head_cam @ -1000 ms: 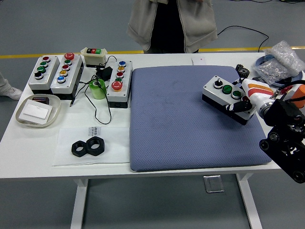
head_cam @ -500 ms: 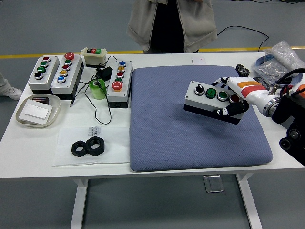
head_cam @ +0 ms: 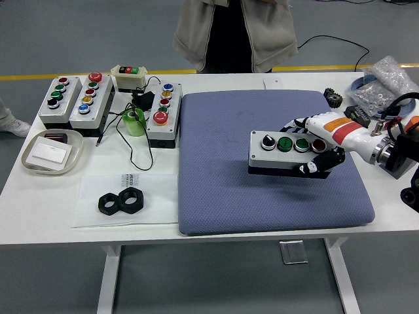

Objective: Pick up the button,place it on the desk,press the button,press the button

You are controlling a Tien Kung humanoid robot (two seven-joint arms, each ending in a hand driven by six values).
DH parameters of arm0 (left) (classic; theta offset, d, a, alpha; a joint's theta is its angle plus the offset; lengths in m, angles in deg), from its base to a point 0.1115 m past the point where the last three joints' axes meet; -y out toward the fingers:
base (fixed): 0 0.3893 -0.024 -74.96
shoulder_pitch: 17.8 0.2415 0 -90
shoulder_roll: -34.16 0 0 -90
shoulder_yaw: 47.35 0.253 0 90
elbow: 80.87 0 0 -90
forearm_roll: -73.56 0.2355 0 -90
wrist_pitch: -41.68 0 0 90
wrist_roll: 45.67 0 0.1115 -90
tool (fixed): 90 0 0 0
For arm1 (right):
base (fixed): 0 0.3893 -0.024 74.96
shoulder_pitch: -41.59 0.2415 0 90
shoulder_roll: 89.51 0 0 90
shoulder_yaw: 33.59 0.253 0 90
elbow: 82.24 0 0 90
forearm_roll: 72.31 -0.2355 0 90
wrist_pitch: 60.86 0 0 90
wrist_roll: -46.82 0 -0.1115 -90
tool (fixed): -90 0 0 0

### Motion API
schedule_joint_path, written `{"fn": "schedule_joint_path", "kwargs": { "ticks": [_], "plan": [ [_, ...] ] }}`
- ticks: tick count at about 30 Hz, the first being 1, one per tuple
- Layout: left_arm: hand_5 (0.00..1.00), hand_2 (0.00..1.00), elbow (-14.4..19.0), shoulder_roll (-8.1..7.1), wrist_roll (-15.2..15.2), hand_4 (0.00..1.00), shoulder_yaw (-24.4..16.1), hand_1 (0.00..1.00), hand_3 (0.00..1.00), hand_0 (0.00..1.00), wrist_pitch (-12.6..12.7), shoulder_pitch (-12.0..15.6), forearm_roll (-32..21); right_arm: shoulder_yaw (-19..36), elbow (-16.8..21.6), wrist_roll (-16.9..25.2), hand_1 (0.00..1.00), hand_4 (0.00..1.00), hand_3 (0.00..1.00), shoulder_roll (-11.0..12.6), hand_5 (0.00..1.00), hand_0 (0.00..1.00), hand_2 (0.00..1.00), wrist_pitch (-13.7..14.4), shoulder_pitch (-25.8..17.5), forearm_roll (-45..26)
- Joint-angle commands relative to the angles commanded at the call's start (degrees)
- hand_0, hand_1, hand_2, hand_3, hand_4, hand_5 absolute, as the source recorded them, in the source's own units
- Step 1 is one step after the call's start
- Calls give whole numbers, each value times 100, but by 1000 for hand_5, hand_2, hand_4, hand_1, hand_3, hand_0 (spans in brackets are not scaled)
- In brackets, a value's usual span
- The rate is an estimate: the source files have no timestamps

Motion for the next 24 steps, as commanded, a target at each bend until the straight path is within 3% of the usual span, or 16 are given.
{"fn": "schedule_joint_path", "kwargs": {
  "ticks": [8,15,24],
  "plan": [
    [998,882,1,2,-10,647,-20,831,832,716,3,14,36,-367,-188,206,433,880,685,56,2,427,483,29,148,-82],
    [998,882,3,4,-5,647,-2,832,832,718,-1,-7,10,-797,-170,436,440,882,690,228,2,423,493,206,336,-337],
    [998,882,3,8,-5,647,2,832,833,726,-2,-21,2,-1167,-133,530,438,886,689,235,2,417,490,333,460,-371]
  ]
}}
